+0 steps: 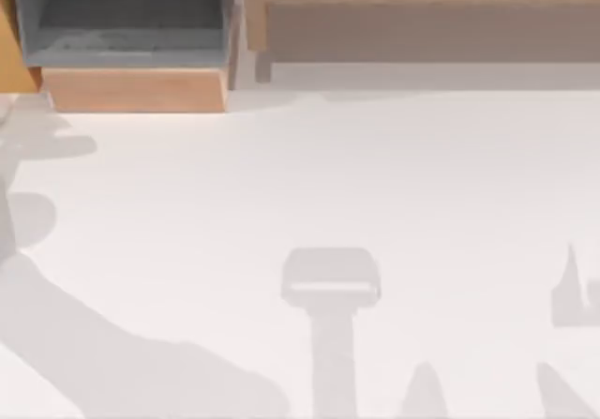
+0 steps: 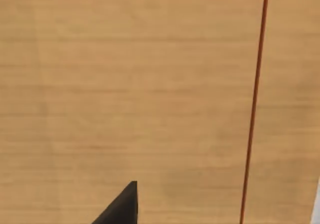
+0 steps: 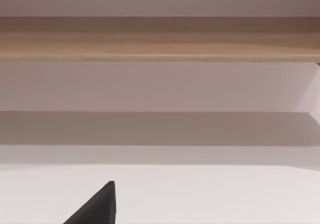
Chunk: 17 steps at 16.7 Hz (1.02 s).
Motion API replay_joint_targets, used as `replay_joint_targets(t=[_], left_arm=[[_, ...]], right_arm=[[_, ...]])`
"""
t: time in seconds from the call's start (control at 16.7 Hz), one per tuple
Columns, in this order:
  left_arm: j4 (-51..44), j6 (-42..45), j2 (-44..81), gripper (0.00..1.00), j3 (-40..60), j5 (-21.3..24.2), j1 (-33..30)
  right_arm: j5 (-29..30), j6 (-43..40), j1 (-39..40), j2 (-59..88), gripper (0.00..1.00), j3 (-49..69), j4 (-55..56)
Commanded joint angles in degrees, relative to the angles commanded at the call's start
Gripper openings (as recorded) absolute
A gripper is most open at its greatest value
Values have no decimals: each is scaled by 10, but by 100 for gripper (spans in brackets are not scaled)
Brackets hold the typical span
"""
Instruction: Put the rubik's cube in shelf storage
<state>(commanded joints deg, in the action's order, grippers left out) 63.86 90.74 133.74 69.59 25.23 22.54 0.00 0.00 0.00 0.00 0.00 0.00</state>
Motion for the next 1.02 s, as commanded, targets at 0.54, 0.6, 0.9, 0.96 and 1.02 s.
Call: replay_joint_targets(t=[0.54,0.6,0.9,0.96,1.02], left_arm=[[0,0,0,2,0,0,0],[0,0,0,0,0,0,0],[0,0,0,0,0,0,0],[0,0,0,0,0,0,0],[0,0,0,0,0,0,0]], right_arm=[[0,0,0,0,100,0,0],[0,0,0,0,100,0,0],[0,0,0,0,100,0,0],[0,0,0,0,100,0,0],[0,0,0,0,100,0,0]])
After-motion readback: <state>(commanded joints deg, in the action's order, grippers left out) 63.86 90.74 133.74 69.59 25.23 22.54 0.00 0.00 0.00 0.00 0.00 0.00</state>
